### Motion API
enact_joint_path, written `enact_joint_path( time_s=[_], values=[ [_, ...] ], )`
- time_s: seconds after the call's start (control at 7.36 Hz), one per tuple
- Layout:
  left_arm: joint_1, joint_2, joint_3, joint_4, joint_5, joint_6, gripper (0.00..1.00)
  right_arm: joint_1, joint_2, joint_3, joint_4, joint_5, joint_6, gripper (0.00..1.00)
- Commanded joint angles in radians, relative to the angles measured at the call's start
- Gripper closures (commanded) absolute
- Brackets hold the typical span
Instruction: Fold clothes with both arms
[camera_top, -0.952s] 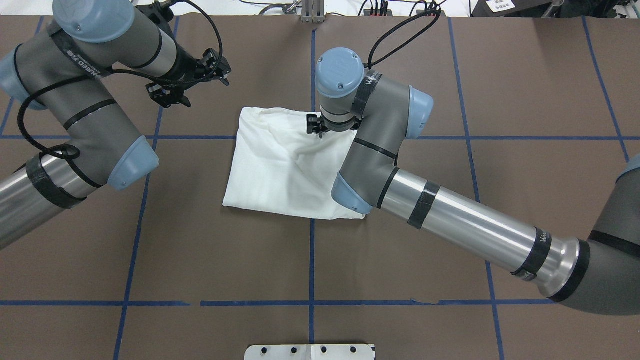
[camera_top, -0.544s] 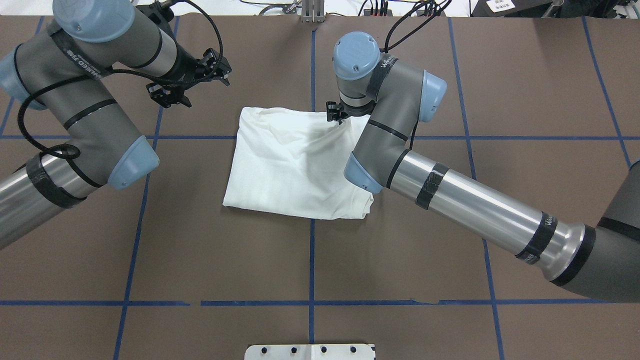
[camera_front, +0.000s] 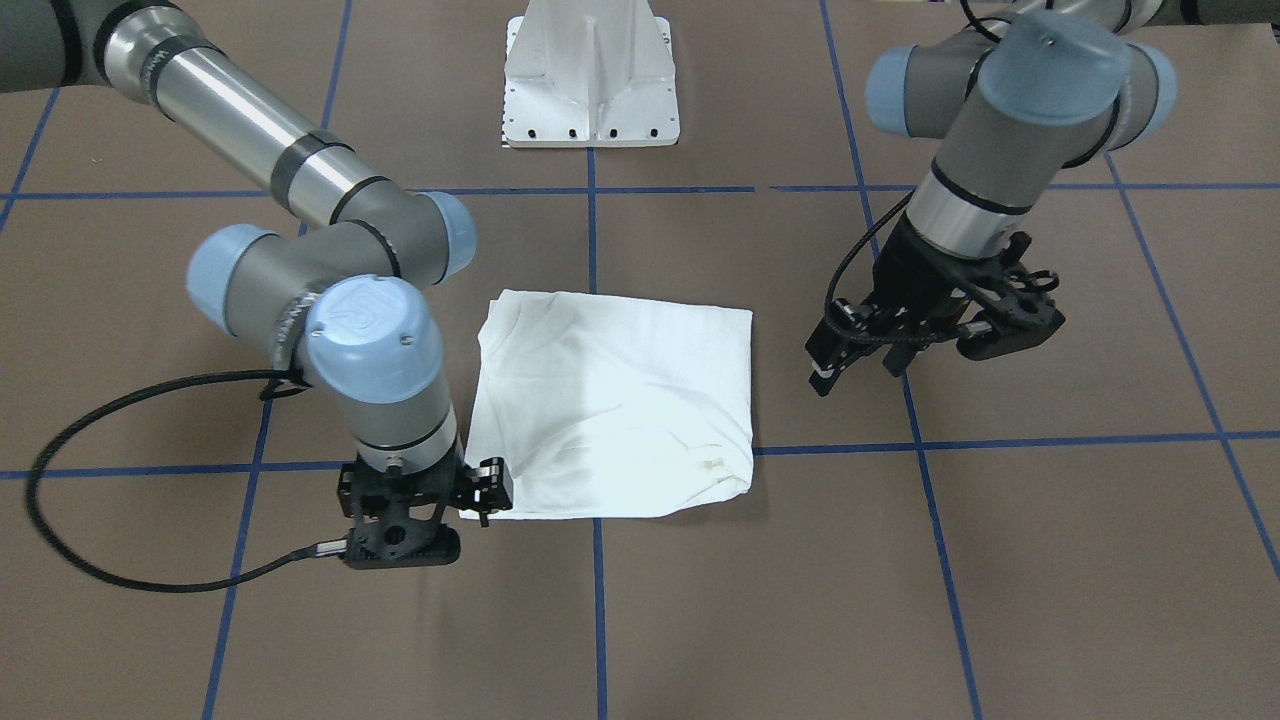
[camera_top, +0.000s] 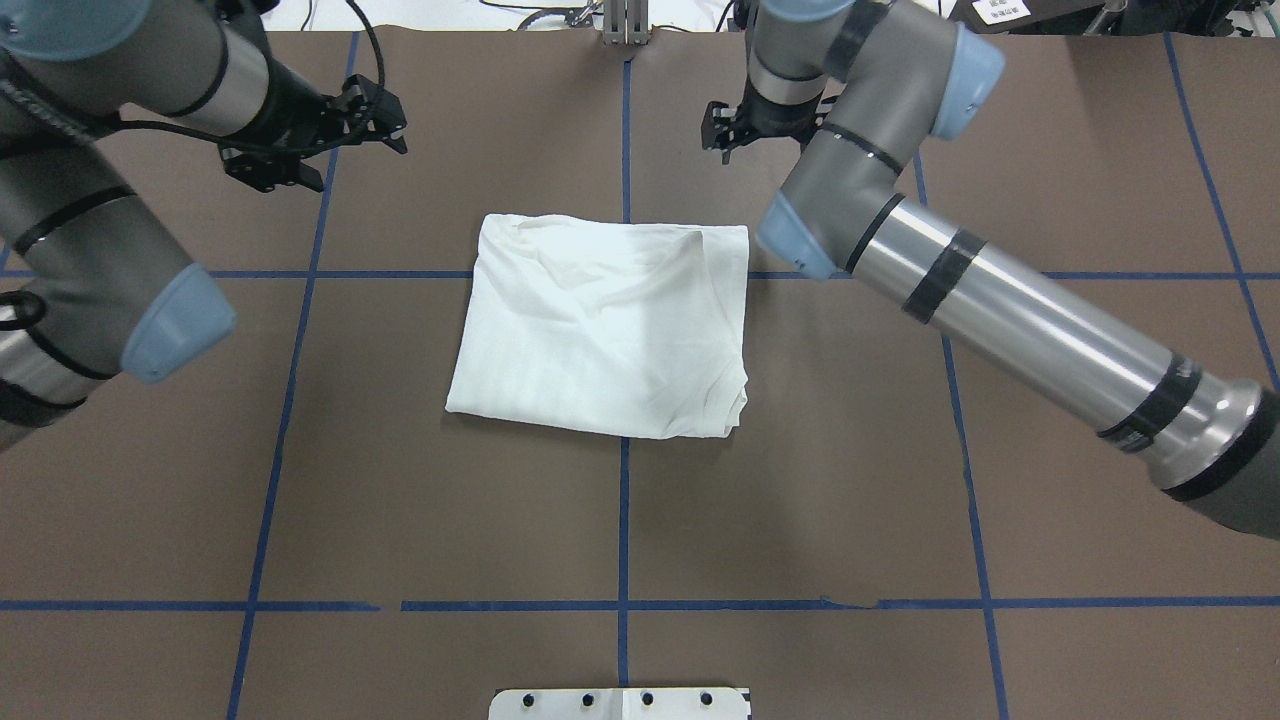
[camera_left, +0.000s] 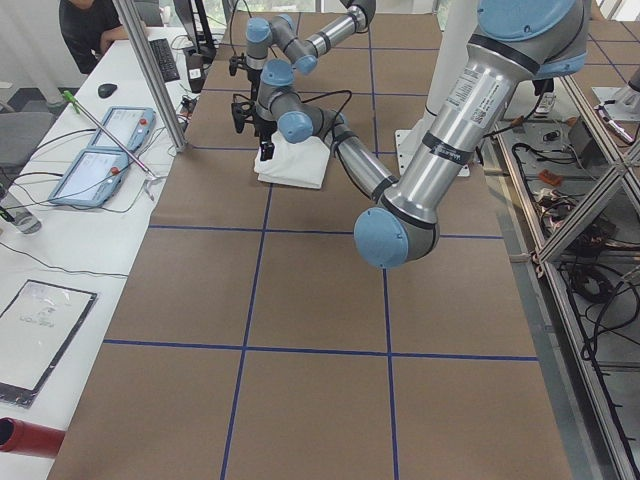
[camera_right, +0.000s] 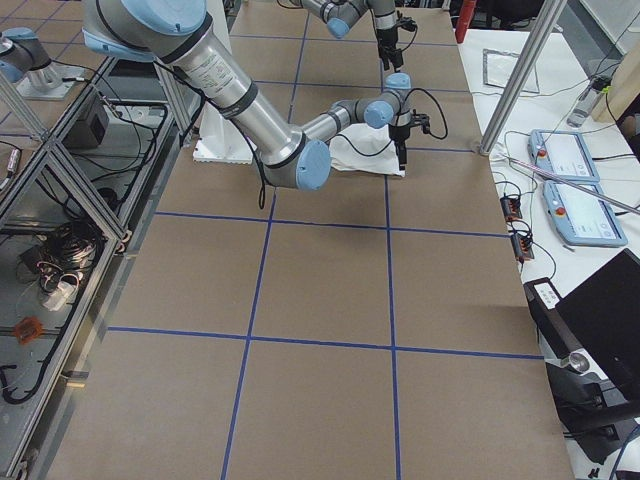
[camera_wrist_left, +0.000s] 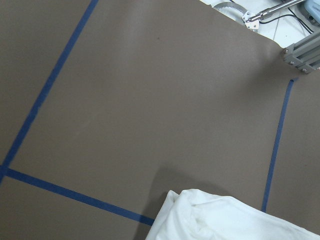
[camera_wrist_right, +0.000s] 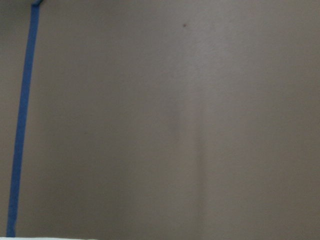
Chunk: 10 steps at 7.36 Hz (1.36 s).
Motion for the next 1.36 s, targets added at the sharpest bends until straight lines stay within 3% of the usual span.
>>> enact_joint_path(
  time_s=[0.0, 0.41, 0.54, 0.82, 1.22],
  values=[
    [-0.100, 0.179, -0.175, 0.049, -0.006, 0.223, 0.00, 0.167, -0.156, 0.133, -0.009, 0.148, -0.140, 0.00],
    [-0.351, 0.385, -0.147, 0.086, -0.031, 0.889, 0.00, 0.371, -0.377, 0.257, -0.096, 0.242, -0.560, 0.00],
    [-0.416, 0.419, -0.101, 0.077, -0.114, 0.995, 0.00, 0.428, -0.437, 0.267, -0.107, 0.268, -0.645, 0.00],
    [-0.551, 0.428, 0.057, 0.053, -0.143, 1.322, 0.00, 0.530, -0.528, 0.265, -0.124, 0.279, -0.861, 0.00],
    [-0.579, 0.436, 0.173, -0.046, -0.132, 1.396, 0.00, 0.594, -0.652, 0.250, -0.112, 0.291, -0.948, 0.00]
  ],
)
